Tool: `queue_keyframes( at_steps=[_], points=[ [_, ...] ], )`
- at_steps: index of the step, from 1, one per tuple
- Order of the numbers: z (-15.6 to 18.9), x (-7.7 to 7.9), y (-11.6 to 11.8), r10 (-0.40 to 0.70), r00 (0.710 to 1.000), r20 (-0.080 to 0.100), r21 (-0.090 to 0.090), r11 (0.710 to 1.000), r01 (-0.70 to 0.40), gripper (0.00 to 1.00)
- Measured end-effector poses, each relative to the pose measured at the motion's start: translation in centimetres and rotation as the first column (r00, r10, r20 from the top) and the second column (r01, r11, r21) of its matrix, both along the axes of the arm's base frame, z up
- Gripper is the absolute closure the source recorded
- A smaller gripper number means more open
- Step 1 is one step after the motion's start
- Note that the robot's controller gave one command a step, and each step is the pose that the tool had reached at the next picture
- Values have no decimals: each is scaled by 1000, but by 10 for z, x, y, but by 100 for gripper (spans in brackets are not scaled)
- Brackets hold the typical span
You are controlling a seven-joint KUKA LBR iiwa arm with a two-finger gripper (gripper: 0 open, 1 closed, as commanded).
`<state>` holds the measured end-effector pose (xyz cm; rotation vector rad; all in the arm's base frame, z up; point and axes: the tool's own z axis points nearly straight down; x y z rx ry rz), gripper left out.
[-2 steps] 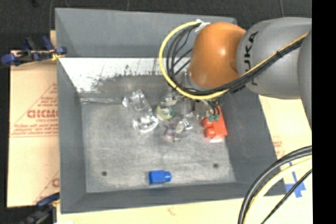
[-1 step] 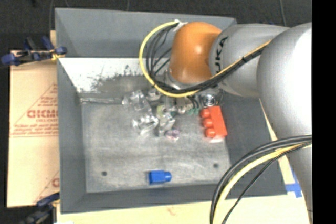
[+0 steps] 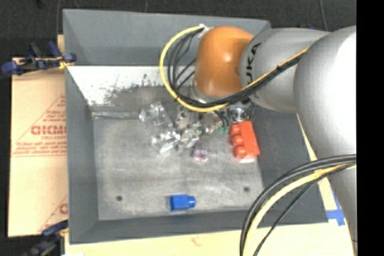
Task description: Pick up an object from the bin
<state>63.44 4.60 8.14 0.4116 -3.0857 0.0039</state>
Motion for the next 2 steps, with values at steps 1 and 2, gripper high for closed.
queue_keyframes(
  at_steps=[1, 2],
  points=[
    [-1, 1, -3, -27, 1000, -2, 3, 1000, 27, 100],
    [-2, 4, -5, -36, 999, -7, 5, 999, 36, 100]
  ],
)
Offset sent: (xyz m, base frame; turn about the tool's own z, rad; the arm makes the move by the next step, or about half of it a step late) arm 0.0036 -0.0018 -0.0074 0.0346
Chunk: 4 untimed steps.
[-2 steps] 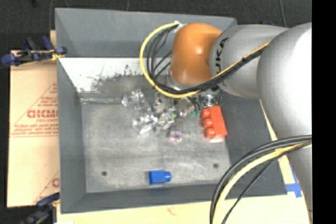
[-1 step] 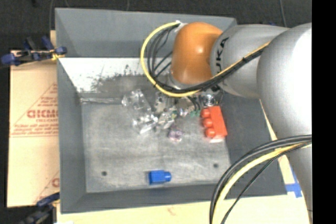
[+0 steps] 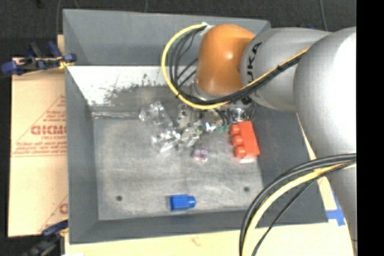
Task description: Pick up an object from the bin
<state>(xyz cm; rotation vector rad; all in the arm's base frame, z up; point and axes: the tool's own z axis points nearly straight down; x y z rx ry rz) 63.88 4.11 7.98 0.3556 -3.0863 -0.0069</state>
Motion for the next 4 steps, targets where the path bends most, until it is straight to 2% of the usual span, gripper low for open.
queue_keyframes(
  at_steps=[1, 2, 3, 4],
  points=[
    [59, 6, 15, 319, 947, 46, -3, 948, -319, 100],
    [57, 5, 15, 317, 948, 41, 1, 948, -317, 0],
    [33, 7, 8, 235, 971, 44, -4, 972, -236, 0],
    [31, 6, 8, 235, 971, 36, -2, 972, -236, 100]
  ],
)
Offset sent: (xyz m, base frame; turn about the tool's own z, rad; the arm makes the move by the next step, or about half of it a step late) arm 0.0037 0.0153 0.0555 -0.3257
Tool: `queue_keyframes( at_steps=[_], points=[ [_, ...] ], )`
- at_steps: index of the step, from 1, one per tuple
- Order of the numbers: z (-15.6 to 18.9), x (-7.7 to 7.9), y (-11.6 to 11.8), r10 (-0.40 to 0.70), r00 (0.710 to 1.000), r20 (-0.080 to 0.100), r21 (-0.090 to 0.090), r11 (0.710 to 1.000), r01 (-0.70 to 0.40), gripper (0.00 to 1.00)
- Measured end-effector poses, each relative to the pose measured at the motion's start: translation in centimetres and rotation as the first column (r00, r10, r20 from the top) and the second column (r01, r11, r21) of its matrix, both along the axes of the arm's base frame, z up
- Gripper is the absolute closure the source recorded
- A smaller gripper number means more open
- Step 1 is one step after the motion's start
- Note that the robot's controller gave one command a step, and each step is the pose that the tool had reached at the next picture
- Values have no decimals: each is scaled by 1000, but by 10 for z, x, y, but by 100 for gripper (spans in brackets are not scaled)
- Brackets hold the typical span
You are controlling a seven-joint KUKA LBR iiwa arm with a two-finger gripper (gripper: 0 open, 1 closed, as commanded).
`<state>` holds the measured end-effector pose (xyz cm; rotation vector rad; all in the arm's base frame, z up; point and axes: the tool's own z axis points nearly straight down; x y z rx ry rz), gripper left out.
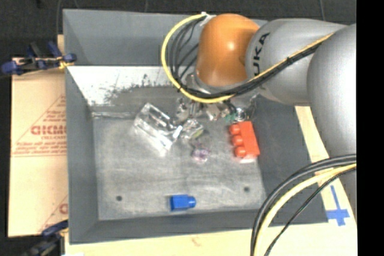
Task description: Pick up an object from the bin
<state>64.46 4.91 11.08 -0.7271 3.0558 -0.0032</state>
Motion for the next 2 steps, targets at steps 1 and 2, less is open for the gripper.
queue_keyframes(
  at_steps=[1, 2],
  points=[
    [74, 2, -4, 5, 1000, 4, -1, 1000, -5, 100],
    [154, 0, 15, 309, 951, 4, 0, 951, -309, 100]
  ],
)
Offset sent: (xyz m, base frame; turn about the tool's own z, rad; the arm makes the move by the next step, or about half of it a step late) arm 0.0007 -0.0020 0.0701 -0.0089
